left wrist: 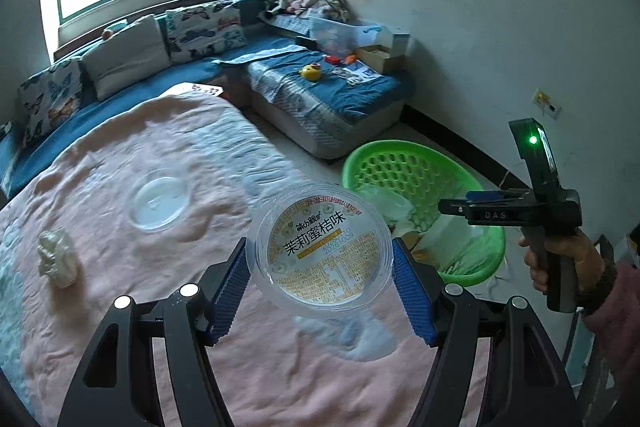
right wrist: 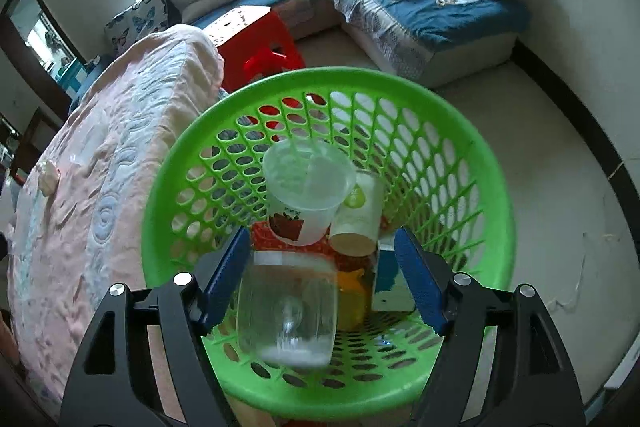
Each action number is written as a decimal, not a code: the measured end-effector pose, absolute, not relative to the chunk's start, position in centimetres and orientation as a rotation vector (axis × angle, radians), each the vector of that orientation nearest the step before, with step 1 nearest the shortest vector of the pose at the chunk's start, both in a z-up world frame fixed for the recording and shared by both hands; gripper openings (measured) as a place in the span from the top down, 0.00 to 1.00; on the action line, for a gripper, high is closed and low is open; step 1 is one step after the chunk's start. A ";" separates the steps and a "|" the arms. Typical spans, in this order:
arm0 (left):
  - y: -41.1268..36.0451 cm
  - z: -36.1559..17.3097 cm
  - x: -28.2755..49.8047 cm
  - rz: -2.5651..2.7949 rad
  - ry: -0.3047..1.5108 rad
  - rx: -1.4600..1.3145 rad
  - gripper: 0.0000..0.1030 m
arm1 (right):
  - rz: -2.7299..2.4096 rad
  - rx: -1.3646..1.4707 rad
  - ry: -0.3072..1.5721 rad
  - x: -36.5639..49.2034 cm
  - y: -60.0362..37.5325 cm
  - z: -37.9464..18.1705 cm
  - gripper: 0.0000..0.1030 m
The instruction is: Collect trash
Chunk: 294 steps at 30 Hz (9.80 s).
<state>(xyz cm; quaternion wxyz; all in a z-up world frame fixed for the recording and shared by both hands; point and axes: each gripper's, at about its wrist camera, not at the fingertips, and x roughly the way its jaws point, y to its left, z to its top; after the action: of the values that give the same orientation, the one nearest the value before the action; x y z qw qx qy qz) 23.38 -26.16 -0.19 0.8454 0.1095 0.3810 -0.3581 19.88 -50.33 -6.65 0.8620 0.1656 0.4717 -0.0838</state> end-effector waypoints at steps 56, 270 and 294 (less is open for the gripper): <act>-30.1 -2.0 23.0 -0.736 0.871 0.225 0.25 | -0.094 0.279 0.839 14.5 -46.2 -0.9 0.25; -37.6 -5.9 25.3 -0.821 0.966 0.208 0.22 | -0.236 0.284 0.818 11.7 -49.6 -1.0 0.08; -26.7 0.0 20.8 -0.663 0.836 0.167 0.10 | -0.170 0.230 0.765 10.0 -41.5 1.8 0.07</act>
<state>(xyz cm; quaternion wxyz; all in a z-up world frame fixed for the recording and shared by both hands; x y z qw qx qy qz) 20.78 -26.72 -0.01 0.8577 0.0797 0.3980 -0.3155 9.97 -41.50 1.78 0.9178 0.1118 0.3718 -0.0828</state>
